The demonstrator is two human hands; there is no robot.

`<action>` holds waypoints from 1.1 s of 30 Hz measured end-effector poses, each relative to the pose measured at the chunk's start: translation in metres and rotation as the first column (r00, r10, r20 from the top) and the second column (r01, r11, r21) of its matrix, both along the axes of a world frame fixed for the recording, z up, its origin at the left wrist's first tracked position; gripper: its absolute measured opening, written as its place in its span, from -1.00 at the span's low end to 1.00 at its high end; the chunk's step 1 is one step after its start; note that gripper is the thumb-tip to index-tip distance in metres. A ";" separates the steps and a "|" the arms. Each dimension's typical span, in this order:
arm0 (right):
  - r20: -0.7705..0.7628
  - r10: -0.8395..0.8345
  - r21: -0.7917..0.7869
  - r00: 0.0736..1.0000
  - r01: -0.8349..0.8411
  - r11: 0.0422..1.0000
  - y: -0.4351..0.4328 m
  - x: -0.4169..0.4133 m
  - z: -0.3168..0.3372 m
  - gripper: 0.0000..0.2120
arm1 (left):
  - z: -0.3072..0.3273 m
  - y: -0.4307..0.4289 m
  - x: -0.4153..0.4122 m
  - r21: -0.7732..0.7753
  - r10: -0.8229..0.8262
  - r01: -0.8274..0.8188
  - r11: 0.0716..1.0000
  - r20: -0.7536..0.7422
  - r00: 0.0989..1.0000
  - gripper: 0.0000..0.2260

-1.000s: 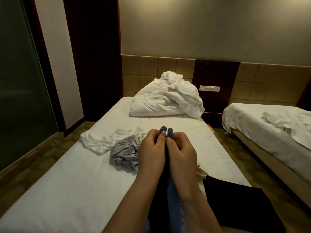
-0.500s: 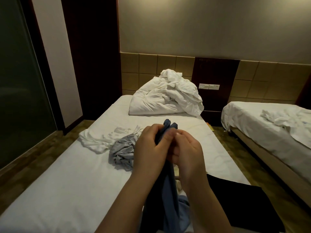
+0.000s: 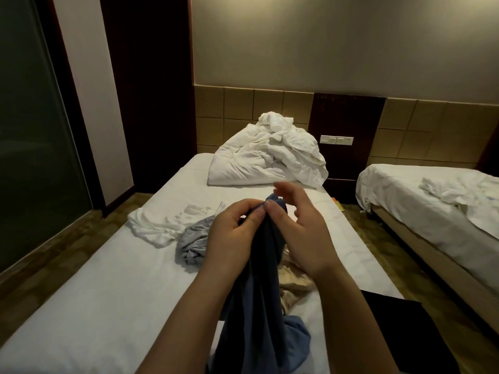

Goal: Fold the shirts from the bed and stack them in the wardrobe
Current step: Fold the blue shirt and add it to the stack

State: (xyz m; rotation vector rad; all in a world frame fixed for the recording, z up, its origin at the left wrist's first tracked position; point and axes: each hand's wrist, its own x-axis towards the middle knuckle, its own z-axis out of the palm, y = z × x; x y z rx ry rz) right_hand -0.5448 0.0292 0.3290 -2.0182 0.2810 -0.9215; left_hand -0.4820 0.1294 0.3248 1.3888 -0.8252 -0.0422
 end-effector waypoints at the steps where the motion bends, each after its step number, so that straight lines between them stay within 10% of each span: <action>1: -0.026 0.058 0.000 0.998 -0.058 0.998 -0.001 0.001 0.002 -0.91 | 0.001 0.001 0.001 -0.012 -0.013 0.013 1.000 0.001 1.000 -0.82; 15: -0.012 -0.006 -0.340 1.000 0.002 0.941 -0.036 0.040 0.059 -0.87 | 0.015 0.011 0.042 0.302 -0.015 -0.084 0.950 0.312 0.950 -0.60; 22: -0.023 0.014 -0.440 1.000 -0.023 0.898 -0.041 0.048 0.084 -0.82 | -0.010 0.001 0.053 0.213 0.007 -0.042 0.976 0.164 0.986 -0.90; 33: -0.013 -0.102 -0.413 0.995 0.087 0.907 -0.065 0.040 0.084 -0.83 | -0.050 -0.019 0.061 0.293 0.042 -0.019 0.956 -0.072 0.997 -0.73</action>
